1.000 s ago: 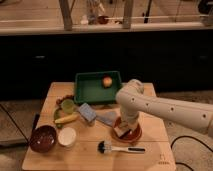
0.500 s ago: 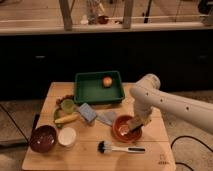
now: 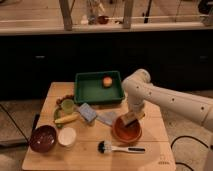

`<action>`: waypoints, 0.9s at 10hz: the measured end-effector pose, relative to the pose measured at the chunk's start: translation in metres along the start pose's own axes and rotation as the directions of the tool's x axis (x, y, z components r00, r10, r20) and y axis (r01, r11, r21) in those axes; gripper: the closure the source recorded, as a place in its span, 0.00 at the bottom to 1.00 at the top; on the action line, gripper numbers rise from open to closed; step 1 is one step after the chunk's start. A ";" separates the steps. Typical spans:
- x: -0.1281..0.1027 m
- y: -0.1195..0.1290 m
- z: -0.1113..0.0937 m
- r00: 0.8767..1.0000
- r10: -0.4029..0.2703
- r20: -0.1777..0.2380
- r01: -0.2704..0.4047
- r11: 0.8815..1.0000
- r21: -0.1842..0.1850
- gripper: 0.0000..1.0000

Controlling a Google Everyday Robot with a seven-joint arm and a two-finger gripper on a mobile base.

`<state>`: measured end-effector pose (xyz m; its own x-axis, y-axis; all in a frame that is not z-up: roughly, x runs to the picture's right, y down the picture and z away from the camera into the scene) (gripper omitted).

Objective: Wipe red bowl with eraser

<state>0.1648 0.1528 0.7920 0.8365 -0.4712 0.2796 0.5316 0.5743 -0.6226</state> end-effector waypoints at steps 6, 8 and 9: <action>-0.021 0.031 0.004 0.996 -0.091 0.013 0.091 0.995 -0.046 1.00; 0.006 0.052 0.006 0.998 -0.060 0.005 0.061 0.996 -0.058 1.00; 0.024 0.061 0.008 0.999 -0.033 0.000 0.033 0.997 -0.063 1.00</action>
<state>0.2187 0.1821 0.7664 0.8184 -0.4900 0.3002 0.5497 0.5151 -0.6577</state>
